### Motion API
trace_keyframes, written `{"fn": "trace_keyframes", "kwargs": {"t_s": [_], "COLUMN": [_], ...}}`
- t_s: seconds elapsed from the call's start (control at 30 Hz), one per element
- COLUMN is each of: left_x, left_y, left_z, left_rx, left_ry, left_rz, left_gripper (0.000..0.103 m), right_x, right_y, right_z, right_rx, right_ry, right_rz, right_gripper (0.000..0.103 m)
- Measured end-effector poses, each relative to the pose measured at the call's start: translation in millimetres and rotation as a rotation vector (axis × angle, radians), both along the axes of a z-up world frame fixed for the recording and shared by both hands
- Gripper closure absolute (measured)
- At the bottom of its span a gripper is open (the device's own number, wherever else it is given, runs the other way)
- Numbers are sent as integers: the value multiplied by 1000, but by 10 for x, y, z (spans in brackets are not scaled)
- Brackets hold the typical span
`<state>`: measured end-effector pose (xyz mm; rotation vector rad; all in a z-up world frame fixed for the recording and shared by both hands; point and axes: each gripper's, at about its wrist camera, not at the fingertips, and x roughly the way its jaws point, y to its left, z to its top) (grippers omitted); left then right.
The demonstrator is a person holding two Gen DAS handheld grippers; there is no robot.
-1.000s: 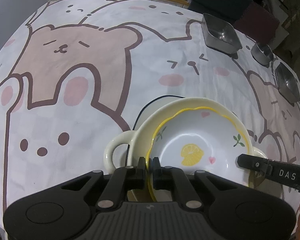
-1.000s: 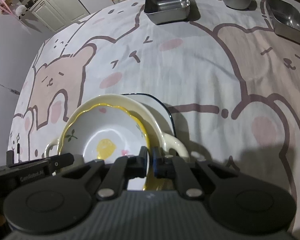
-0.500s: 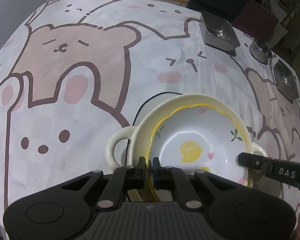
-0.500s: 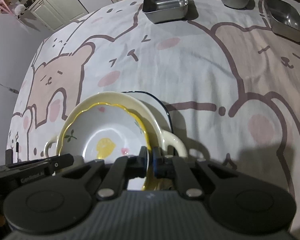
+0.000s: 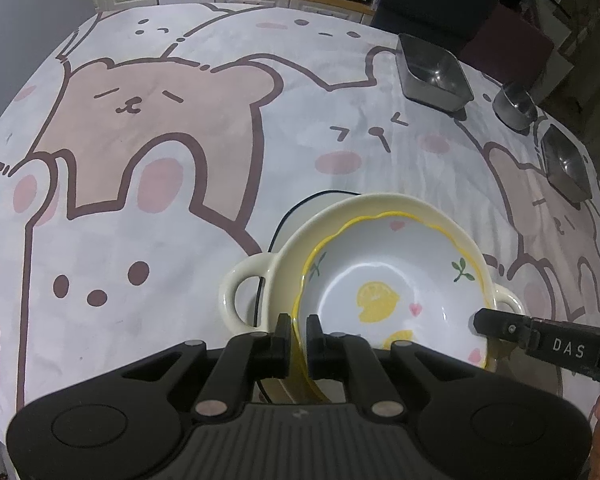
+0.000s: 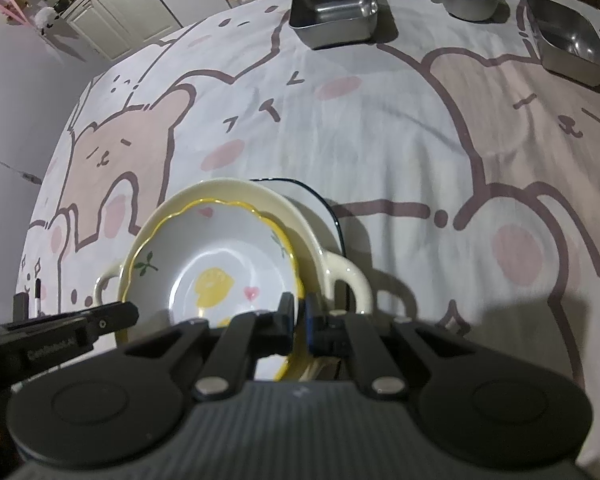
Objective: Organize plates and bowls
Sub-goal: 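Open both grippers to release the floral bowl rim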
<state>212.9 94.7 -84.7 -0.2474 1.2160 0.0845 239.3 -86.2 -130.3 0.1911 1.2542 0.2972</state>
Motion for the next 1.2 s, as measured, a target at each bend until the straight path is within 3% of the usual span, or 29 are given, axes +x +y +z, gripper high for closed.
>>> {"fn": "trace_keyframes", "kwargs": {"t_s": [0.23,0.33,0.4,0.57,0.8,0.97,1.2], "left_x": [-58,-89,-111,-173,-187,-29,449], "left_y": [-1,-10,-30,-96,-194,-279,-412], "left_z": [90,164,215,379,594,625,547], "left_rx": [4,3,0,-4,4,21,-18], "left_ry": [-25,-49,-68,-139,-261,-329,-374], "left_rz": [-7,-19,-30,-58,-67,-53,-28], "left_gripper": [59,38,27,6,0,0,0], "right_x": [-47,-80,-114,-219,-370,-323,119], "right_y": [-49,-96,-121,-164,-375,-707,-1014], "right_z": [73,149,219,356,581,709,673], "right_rx": [20,34,43,35,-24,-29,-10], "right_ry": [-24,-46,-65,-102,-241,-347,-389], "right_rz": [4,0,12,63,82,-19,-192], "right_gripper": [89,70,49,31,0,0,0]}}
